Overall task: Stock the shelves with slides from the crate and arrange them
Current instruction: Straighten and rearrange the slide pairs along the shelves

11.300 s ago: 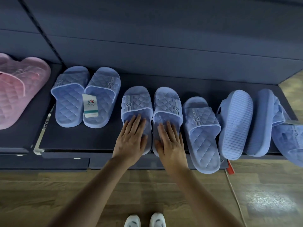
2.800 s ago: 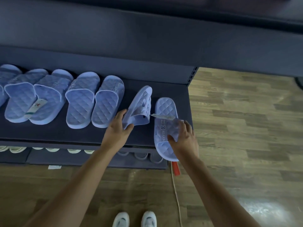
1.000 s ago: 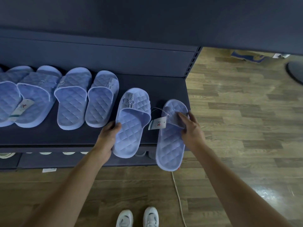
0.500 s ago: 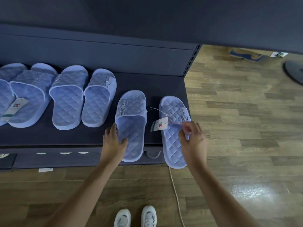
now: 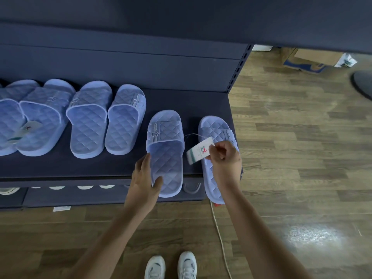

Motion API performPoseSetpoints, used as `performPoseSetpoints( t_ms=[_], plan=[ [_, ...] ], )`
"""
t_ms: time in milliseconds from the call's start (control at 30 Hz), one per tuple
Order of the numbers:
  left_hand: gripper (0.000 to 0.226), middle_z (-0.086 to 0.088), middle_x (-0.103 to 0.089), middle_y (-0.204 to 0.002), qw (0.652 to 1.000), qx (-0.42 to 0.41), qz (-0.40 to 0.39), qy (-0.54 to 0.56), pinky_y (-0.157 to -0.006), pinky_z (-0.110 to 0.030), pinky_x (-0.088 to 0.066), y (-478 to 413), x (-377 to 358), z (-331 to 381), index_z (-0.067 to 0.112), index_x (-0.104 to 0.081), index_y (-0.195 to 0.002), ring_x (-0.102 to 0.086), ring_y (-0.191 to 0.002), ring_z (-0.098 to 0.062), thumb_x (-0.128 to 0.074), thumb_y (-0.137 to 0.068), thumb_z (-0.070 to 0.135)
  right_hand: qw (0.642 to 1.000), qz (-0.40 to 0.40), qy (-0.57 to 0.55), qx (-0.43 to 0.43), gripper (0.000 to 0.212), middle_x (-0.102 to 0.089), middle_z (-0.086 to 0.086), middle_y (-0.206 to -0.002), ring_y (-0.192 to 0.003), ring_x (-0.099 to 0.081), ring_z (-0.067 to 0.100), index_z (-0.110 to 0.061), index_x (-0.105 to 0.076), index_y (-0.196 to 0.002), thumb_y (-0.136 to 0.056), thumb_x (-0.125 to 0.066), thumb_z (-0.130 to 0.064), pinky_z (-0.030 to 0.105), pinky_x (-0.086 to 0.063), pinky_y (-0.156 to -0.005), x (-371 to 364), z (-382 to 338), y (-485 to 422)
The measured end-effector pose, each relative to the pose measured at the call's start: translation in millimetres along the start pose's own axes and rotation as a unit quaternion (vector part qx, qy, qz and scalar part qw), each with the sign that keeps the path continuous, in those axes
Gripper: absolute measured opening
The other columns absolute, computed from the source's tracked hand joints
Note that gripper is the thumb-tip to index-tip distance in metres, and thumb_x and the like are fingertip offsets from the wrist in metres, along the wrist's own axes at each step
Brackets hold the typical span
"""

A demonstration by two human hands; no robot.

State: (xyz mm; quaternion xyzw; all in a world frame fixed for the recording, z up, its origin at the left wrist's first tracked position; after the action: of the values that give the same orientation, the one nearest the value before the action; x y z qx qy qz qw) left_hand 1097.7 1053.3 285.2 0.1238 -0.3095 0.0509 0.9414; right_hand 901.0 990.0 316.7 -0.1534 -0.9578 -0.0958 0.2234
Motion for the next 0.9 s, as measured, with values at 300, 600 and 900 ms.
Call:
performPoseSetpoints(
  t_ms=[300, 600, 900],
  plan=[
    [0.049, 0.0, -0.042, -0.139, 0.995, -0.093, -0.011, -0.041, -0.101, -0.027, -0.034, -2.5, -4.1, 14.8, 0.011, -0.041, -0.137, -0.04, -0.128, -0.018, -0.053, -0.09, 0.008, 0.993, -0.07, 0.088, 0.044, 0.019, -0.061, -0.01, -0.07, -0.068, -0.06, 0.016, -0.024, -0.061, -0.082, -0.089, -0.057, -0.007, 0.022, -0.046, -0.058, 37.5, 26.7, -18.1],
    [0.047, -0.009, -0.048, -0.137, 0.984, -0.133, -0.048, -0.109, -0.101, -0.033, -0.035, -16.0, -16.4, 9.6, 0.005, -0.049, -0.131, -0.045, -0.126, -0.025, -0.06, -0.085, 0.003, 0.961, -0.048, 0.242, 0.124, 0.026, -0.063, 0.003, -0.099, -0.084, -0.06, 0.025, -0.014, -0.059, -0.111, -0.084, -0.06, -0.013, 0.029, -0.044, -0.066, 27.6, 49.4, -7.3],
    [0.055, -0.022, -0.056, -0.127, 0.932, -0.203, -0.066, -0.293, -0.092, -0.053, -0.041, -38.6, -36.5, 2.5, -0.004, -0.055, -0.123, -0.054, -0.117, -0.039, -0.038, -0.084, 0.031, 0.911, -0.107, 0.336, 0.216, 0.06, -0.044, 0.019, -0.14, -0.136, -0.026, 0.022, 0.002, -0.044, -0.134, -0.098, -0.022, -0.041, 0.043, -0.025, -0.107, 5.6, 78.6, 14.8]
  ],
)
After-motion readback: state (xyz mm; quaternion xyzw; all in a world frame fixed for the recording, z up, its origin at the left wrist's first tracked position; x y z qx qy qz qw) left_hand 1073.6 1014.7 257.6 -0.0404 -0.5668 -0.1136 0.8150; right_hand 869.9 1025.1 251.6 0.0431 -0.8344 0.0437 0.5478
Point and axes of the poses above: each hand's wrist, its own y-axis away from the middle knuckle, its own x-axis out of the back of the hand, z = x × y, the point moved 4 cm from there along -y, towards the middle knuckle
